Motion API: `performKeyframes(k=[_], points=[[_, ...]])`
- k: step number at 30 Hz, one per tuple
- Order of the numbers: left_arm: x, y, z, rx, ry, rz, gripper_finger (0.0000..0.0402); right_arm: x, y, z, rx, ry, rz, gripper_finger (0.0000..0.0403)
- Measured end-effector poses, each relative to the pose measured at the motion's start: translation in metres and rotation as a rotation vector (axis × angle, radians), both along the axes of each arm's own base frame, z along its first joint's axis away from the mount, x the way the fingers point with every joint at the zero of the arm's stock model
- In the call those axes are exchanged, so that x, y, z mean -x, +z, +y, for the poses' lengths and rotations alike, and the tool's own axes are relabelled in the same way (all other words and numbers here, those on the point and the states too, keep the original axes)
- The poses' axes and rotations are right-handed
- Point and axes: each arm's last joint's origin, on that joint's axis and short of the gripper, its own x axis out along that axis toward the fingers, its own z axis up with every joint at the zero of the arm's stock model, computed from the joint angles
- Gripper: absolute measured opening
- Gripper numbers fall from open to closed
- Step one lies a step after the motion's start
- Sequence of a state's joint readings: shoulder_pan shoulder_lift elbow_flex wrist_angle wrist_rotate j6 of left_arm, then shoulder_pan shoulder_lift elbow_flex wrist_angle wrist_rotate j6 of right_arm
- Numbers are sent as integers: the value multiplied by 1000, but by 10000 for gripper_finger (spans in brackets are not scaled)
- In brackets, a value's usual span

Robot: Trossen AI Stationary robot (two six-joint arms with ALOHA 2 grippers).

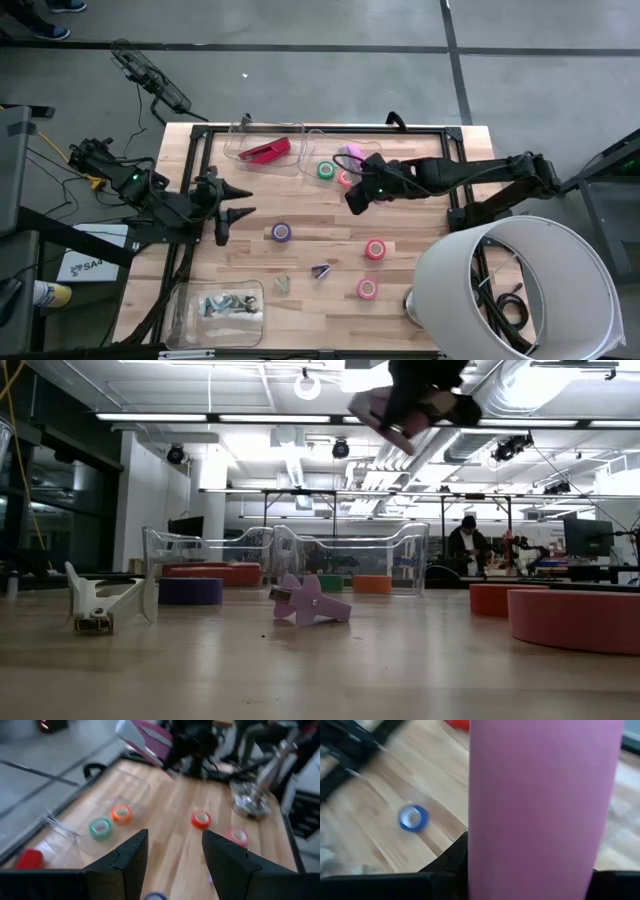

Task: Pick and place Stapler, Stapler remover, tape
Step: Put the pink stapler into the top left transparent bin

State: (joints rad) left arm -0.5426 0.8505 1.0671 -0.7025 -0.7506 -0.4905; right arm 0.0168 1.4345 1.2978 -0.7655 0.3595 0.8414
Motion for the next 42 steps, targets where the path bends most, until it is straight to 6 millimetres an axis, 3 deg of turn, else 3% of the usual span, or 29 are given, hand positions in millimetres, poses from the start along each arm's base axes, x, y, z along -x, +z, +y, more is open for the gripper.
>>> performKeyframes(k=[8, 15, 19, 28, 33, 42], points=[[-4, 9, 8, -2, 177, -114, 184, -21, 15, -12, 192, 126, -221, 127], [-23, 21, 22, 64, 162, -218, 187, -29, 29, -23, 298, 264, -345, 127], [-41, 26, 30, 17, 138, -267, 222, -31, 35, -24, 355, 355, -391, 127], [-83, 28, 44, 100, 177, -422, 334, -35, 47, -25, 451, 542, -508, 127], [-98, 28, 49, 125, 69, -474, 346, -35, 47, -30, 438, 607, -526, 127], [-109, 26, 54, 108, 83, -498, 347, -36, 48, -30, 407, 742, -587, 127]])
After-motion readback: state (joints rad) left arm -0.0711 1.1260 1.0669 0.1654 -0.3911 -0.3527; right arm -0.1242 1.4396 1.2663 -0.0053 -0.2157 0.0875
